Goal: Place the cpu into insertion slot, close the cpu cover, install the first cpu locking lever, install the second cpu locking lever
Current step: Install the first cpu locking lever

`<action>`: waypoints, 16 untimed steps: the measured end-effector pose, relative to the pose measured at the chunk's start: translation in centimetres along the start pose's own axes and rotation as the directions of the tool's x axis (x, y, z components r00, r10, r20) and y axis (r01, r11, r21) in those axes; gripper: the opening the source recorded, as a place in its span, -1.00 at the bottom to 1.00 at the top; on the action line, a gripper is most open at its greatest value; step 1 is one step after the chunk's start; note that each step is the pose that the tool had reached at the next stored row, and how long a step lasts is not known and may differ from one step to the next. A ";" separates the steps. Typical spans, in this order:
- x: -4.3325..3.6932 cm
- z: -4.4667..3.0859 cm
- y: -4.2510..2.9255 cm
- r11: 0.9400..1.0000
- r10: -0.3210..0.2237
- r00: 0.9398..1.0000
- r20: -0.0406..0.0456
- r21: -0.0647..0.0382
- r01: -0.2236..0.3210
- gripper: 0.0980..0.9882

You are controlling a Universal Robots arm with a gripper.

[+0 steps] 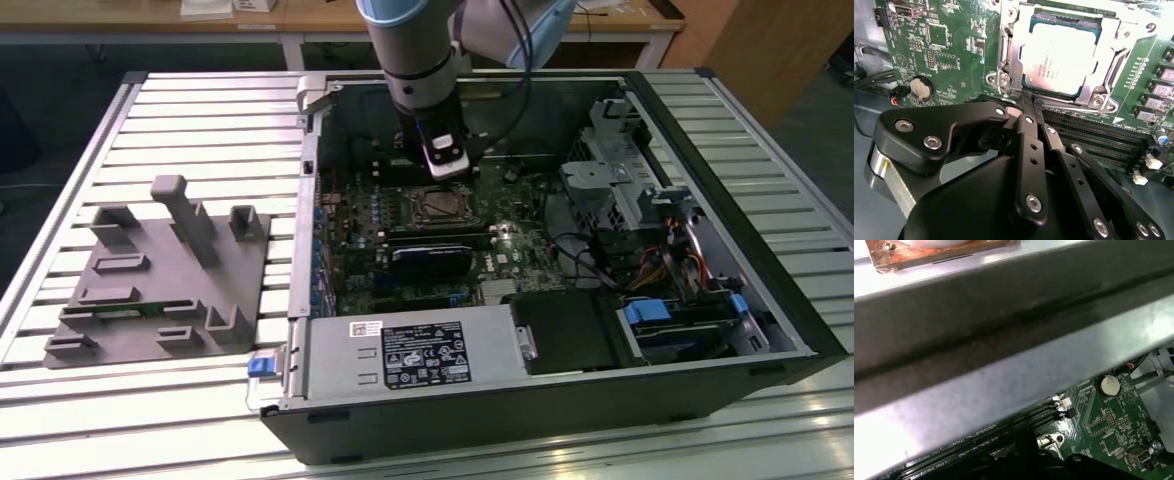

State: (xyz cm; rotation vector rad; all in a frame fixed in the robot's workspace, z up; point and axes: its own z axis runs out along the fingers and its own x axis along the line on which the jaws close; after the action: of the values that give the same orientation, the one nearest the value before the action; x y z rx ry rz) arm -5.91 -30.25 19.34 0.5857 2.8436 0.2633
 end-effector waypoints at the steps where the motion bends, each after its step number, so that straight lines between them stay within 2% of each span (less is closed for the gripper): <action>1: -0.01 0.03 -0.04 1.000 0.000 1.000 0.000 0.000 0.000 -0.98; 5: -0.02 -0.01 -0.05 1.000 0.000 1.000 0.000 0.000 0.000 -0.98; 11: -0.20 -0.94 0.18 1.000 0.002 1.000 -0.002 -0.007 -0.002 -0.98; 16: -0.15 -0.97 0.26 1.000 0.006 1.000 -0.007 -0.020 -0.006 -0.98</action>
State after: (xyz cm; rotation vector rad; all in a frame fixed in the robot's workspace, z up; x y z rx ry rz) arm -5.92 -30.20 20.36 0.5901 2.8433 0.2956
